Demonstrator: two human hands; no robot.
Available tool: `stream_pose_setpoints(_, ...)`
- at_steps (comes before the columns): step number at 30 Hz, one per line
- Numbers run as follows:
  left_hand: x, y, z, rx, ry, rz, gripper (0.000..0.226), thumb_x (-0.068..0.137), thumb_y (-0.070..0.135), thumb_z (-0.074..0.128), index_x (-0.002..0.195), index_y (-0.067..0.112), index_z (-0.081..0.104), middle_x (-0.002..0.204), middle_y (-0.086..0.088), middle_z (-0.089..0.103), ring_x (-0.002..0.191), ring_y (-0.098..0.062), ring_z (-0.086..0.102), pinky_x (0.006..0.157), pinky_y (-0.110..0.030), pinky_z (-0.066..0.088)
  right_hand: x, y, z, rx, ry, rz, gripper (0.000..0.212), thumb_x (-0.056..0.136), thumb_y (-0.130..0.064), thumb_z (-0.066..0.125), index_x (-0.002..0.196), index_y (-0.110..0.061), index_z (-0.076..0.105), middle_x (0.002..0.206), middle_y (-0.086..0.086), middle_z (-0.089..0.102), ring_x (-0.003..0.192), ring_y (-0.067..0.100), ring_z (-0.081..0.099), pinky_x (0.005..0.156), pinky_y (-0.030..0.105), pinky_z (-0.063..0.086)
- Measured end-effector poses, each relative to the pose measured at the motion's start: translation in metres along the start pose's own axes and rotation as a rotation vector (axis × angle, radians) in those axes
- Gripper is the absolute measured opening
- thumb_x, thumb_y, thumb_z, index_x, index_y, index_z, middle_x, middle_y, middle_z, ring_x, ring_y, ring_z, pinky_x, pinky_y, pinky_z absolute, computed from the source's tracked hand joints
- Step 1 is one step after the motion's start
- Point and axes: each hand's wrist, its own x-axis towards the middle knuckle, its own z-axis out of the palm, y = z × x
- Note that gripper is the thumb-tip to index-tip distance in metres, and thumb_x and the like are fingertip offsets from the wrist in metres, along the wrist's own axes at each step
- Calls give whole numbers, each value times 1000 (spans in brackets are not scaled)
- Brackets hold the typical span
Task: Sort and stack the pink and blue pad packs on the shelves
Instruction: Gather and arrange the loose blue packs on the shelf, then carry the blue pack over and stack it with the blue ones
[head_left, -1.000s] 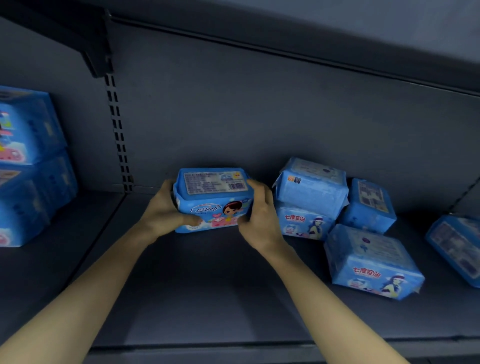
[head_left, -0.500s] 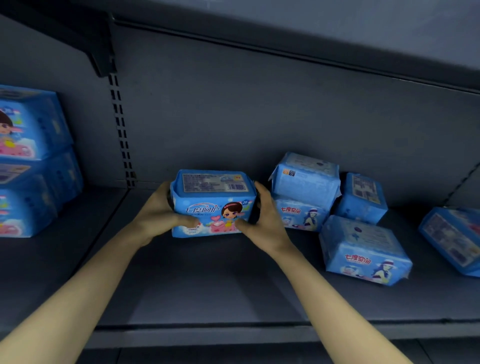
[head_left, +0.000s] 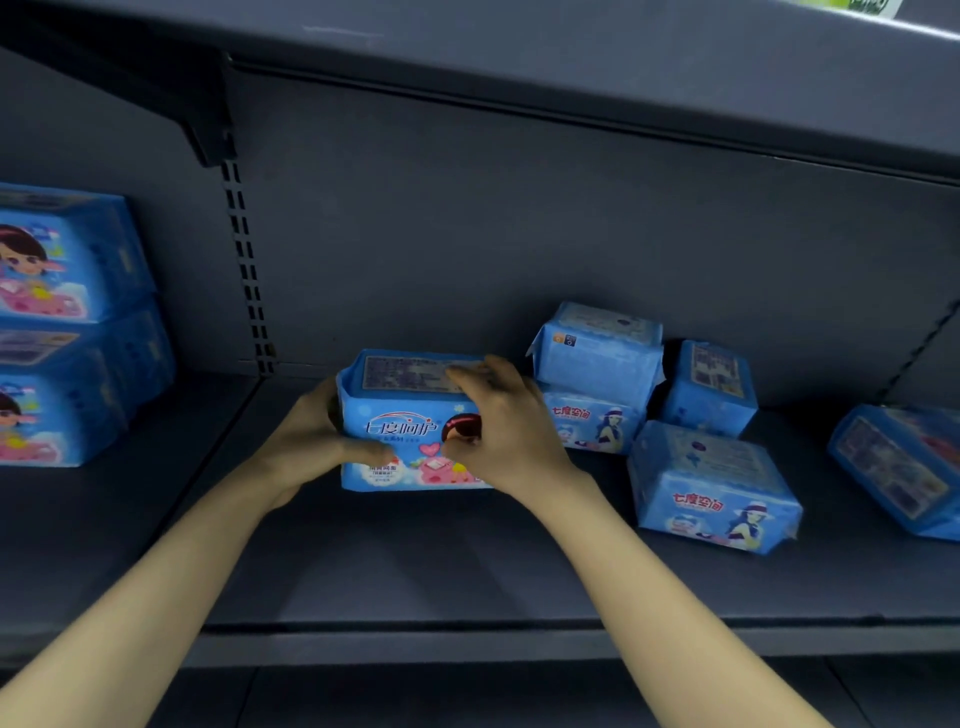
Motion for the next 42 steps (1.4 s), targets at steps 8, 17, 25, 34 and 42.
stream_pose_setpoints(8,-25,2,17,10,140,84,68,33,35,78,99,33,60,88,16,72,83,0,67,67,-16,53,-14,2,-8,101,12,0,64,80,-26,64,139,-23,40,140,6,37,127,28,38,104,32,35)
stream_pose_setpoints(17,-52,11,60,12,241,108,32,85,5,64,100,33,54,79,25,70,75,6,66,62,-10,50,-36,20,-29,147,-5,-55,60,80,-22,61,137,-21,43,135,4,43,121,26,44,101,32,39)
stream_pose_setpoints(25,-89,13,88,-61,484,-15,28,99,38,30,98,31,57,80,13,70,79,-5,66,73,-27,54,-57,21,-41,173,-84,-173,62,79,-25,64,138,-23,42,135,5,43,121,28,45,97,34,43)
stream_pose_setpoints(34,-146,26,90,-43,748,-74,40,100,41,22,90,33,60,70,22,69,65,1,65,72,-31,47,-73,-15,-33,264,-154,-332,55,76,-23,67,129,-23,51,130,7,47,112,28,50,91,35,46)
stream_pose_setpoints(42,-209,30,61,-80,1019,-95,36,99,35,32,87,34,66,85,5,74,75,-8,69,74,-36,54,-83,-80,-8,298,-214,-487,34,72,-26,68,104,-20,60,105,3,51,98,26,54,78,34,47)
